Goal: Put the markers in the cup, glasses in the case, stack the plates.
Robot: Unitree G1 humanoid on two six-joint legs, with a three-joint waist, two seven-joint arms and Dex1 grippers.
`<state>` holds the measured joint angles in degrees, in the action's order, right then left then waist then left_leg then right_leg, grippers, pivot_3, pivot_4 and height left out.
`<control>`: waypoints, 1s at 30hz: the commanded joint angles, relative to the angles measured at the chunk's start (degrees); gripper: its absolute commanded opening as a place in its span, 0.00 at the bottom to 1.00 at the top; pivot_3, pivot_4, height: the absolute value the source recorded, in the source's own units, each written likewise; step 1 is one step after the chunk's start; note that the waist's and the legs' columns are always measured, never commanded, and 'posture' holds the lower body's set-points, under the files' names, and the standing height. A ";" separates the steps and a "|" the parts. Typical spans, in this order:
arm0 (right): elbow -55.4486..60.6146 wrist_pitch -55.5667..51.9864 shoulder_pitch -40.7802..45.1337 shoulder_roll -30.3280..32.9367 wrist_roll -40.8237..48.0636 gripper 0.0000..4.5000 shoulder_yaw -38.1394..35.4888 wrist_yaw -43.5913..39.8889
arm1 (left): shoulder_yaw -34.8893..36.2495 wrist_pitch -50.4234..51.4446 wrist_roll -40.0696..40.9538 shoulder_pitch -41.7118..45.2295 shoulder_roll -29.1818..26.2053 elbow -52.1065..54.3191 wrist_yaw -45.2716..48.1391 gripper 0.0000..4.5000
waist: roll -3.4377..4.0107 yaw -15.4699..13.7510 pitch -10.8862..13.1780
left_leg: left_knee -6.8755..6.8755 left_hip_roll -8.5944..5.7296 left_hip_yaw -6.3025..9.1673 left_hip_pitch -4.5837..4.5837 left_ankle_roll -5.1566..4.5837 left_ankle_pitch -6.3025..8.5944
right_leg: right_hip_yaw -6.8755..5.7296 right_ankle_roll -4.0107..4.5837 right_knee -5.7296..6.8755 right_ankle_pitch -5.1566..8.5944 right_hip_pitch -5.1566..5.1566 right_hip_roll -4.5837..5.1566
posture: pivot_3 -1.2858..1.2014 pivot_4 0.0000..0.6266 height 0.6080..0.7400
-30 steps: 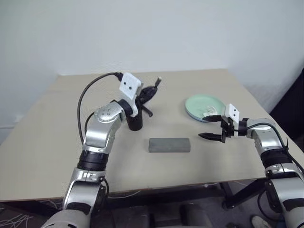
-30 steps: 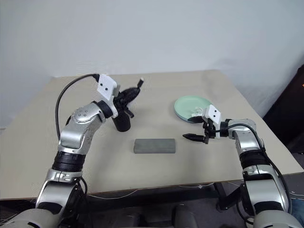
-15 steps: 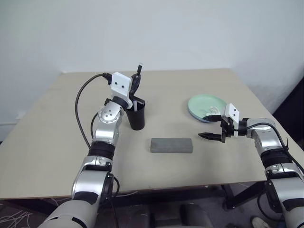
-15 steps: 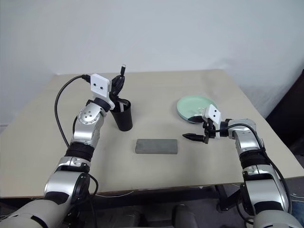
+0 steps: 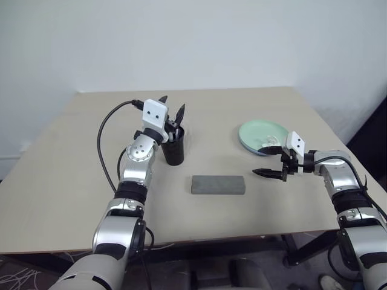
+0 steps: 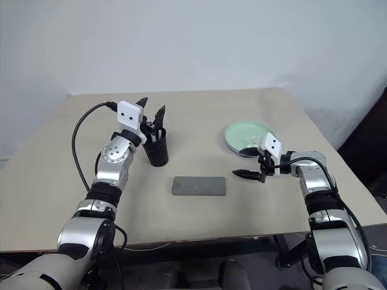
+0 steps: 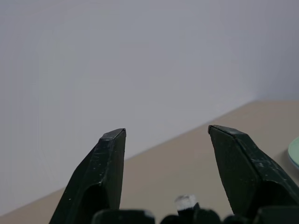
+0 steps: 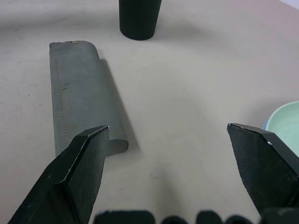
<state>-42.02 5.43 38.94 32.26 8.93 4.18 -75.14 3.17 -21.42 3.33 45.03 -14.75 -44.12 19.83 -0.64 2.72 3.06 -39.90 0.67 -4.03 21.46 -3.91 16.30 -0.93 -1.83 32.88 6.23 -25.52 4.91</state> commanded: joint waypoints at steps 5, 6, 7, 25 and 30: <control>0.42 1.28 2.29 0.06 0.55 0.97 -1.37 0.64 | 1.84 3.75 4.46 1.50 0.27 4.54 3.39 0.62 | 0.00 0.02 0.00 | 0.00 0.00 0.01 0.01 0.00 0.00 | -0.01 0.00 0.00 0.00 0.00 0.00 | 0.52 0.00 0.94; 0.37 1.29 2.37 -0.04 0.62 0.97 -1.55 1.06 | 2.07 6.10 6.29 0.77 0.05 6.45 5.48 0.62 | 0.00 0.02 0.00 | -0.01 0.00 0.01 0.02 0.00 0.00 | -0.01 0.00 0.00 0.00 -0.01 0.00 | 0.52 0.00 0.94; 0.23 1.36 2.45 -0.16 0.67 0.97 -1.70 1.46 | 2.19 8.86 8.35 -0.15 -0.30 8.69 7.99 0.62 | 0.00 0.05 0.00 | -0.01 0.00 0.01 0.02 0.00 0.00 | -0.01 0.00 0.00 0.00 -0.01 0.00 | 0.52 0.00 0.94; 1.08 0.82 0.31 0.06 1.78 0.97 -2.96 1.97 | -1.33 28.75 14.80 -28.55 -12.70 37.72 28.19 0.62 | 0.04 0.04 -0.02 | -0.05 0.13 -0.01 -0.01 0.06 0.02 | 0.04 0.13 0.07 0.08 -0.05 -0.01 | 0.52 0.00 0.94; 2.07 -0.30 -2.01 1.29 2.77 0.97 -4.97 3.04 | -1.17 24.02 11.35 -28.99 -11.04 32.95 24.63 0.62 | 0.05 -0.04 -0.02 | -0.05 0.21 -0.03 0.02 0.17 0.09 | 0.04 0.13 0.06 0.07 -0.07 0.02 | 0.52 0.00 0.94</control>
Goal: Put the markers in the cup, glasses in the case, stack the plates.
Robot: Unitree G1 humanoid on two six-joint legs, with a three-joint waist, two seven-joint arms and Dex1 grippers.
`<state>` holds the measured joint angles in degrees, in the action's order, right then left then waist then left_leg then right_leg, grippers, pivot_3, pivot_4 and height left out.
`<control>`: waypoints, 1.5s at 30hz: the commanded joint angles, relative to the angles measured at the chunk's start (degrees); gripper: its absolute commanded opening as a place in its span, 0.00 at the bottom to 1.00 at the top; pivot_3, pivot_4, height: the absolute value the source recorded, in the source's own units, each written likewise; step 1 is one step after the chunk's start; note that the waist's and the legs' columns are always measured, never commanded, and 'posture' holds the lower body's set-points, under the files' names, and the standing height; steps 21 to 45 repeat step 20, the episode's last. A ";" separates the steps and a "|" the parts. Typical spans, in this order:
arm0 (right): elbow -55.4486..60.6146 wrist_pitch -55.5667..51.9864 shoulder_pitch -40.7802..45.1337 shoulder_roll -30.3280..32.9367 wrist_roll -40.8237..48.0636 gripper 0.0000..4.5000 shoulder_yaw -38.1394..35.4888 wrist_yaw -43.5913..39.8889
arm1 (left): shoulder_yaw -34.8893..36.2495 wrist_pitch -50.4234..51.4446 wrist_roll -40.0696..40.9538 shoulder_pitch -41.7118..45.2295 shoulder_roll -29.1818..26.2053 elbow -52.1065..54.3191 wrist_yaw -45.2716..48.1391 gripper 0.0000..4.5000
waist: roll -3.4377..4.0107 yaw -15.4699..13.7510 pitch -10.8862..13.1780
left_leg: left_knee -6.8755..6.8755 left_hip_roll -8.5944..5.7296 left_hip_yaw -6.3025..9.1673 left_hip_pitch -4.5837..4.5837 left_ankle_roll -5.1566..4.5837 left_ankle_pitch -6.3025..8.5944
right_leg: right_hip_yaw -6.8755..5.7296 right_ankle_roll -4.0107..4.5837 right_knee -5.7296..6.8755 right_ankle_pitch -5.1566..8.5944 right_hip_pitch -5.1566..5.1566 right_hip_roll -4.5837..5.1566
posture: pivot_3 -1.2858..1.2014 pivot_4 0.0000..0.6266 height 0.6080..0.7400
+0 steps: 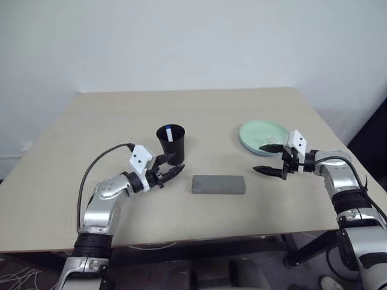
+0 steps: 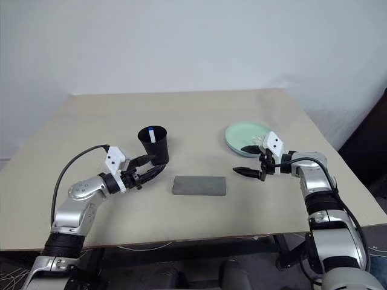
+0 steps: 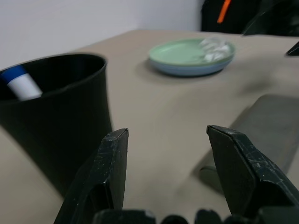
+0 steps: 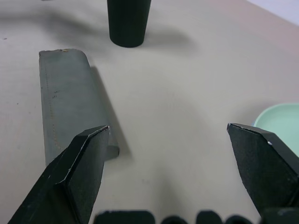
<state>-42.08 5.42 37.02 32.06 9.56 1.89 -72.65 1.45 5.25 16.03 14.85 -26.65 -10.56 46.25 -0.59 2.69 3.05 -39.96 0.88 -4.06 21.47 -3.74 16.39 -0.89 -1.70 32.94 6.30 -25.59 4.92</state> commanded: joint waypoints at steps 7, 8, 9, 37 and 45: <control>4.31 -2.55 -4.61 5.19 3.78 0.97 -6.36 1.19 | 0.90 -4.96 -2.35 2.21 1.86 -3.35 -2.72 0.62 | 0.00 -0.01 0.00 | 0.00 -0.03 0.00 0.02 -0.03 0.00 | -0.03 0.00 -0.01 0.00 0.00 0.00 | 0.52 0.00 0.94; 4.19 -2.69 -4.89 5.37 3.82 0.97 -6.62 1.45 | 1.00 -5.19 -2.28 2.06 1.86 -3.42 -2.76 0.62 | 0.00 0.00 0.00 | 0.00 -0.04 -0.01 0.02 -0.04 -0.01 | -0.03 0.00 -0.02 0.00 -0.01 0.00 | 0.52 0.00 0.94; 3.90 -2.70 -5.16 5.61 3.84 0.97 -6.89 1.63 | 0.98 -5.32 -2.37 1.72 1.93 -3.30 -3.01 0.62 | 0.00 0.09 0.00 | 0.00 -0.04 -0.01 0.01 -0.03 0.00 | -0.03 0.00 -0.02 0.00 0.00 0.00 | 0.52 0.00 0.94; 7.18 -4.89 -7.68 4.75 4.33 0.97 -6.94 2.30 | 1.13 -3.55 -1.93 -5.06 1.66 2.84 -5.14 0.62 | 0.00 0.10 0.00 | 0.00 0.15 -0.01 -0.20 0.07 0.05 | 0.06 0.07 -0.01 -0.05 0.06 0.00 | 0.52 0.00 0.94; 7.18 -4.89 -7.68 4.75 4.33 0.97 -6.94 2.30 | 1.13 -3.55 -1.93 -5.06 1.66 2.84 -5.14 0.62 | 0.00 0.10 0.00 | 0.00 0.15 -0.01 -0.20 0.07 0.05 | 0.06 0.07 -0.01 -0.05 0.06 0.00 | 0.52 0.00 0.94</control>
